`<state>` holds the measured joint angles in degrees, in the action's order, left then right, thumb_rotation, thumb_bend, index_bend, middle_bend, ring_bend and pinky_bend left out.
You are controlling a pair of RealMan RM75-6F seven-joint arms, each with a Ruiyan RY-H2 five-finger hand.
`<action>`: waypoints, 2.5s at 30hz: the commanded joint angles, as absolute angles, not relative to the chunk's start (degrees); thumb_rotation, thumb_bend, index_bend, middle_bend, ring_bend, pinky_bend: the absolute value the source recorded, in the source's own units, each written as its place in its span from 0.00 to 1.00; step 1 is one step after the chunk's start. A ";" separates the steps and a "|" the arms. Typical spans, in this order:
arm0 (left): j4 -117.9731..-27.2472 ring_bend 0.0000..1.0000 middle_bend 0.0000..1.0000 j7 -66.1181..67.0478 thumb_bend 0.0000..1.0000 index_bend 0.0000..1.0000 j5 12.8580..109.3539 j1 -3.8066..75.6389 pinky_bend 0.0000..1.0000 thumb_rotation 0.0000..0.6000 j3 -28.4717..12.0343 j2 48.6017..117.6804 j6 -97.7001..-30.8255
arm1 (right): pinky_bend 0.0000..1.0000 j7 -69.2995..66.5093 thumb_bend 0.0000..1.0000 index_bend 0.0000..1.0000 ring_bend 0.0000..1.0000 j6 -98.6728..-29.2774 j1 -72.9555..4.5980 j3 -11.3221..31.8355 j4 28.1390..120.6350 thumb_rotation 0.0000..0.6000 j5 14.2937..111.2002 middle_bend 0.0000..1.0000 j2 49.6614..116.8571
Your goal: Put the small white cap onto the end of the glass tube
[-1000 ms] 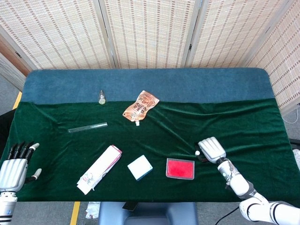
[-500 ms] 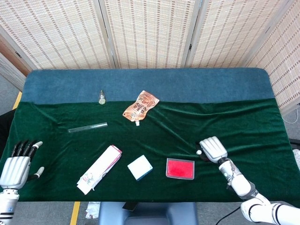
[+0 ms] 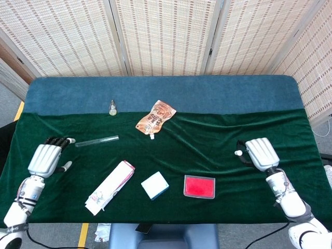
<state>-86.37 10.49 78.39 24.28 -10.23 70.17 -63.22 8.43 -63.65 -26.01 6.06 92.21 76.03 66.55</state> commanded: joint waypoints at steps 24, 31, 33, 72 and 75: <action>-64.82 0.73 0.79 29.75 0.32 0.44 47.35 47.11 0.80 1.00 -15.10 91.15 -43.47 | 1.00 5.28 0.52 0.67 1.00 -63.04 -24.54 6.83 91.64 1.00 73.89 0.98 63.71; -59.58 0.74 0.81 31.06 0.32 0.48 44.59 48.12 0.81 1.00 -13.86 95.21 -44.78 | 1.00 5.22 0.52 0.67 1.00 -62.26 -24.68 6.74 91.29 1.00 73.61 0.98 63.97; -58.52 0.75 0.81 30.91 0.32 0.49 44.20 48.10 0.81 1.00 -13.76 95.94 -45.15 | 1.00 5.13 0.52 0.67 1.00 -62.20 -24.66 6.75 91.25 1.00 73.56 0.98 63.99; -54.00 0.75 0.83 35.91 0.38 0.53 36.37 49.69 0.81 1.00 -12.93 98.26 -44.54 | 1.00 3.94 0.53 0.69 1.00 -60.81 -24.75 6.69 89.57 1.00 73.22 0.98 64.87; -53.65 0.76 0.83 36.00 0.40 0.54 36.20 49.69 0.81 1.00 -12.91 98.48 -44.66 | 1.00 3.83 0.53 0.69 1.00 -60.57 -24.83 6.69 89.37 1.00 73.16 0.98 65.00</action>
<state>-53.67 35.99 36.21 49.68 -12.91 98.46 -44.65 3.83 -60.57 -24.83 6.69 89.36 73.17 65.00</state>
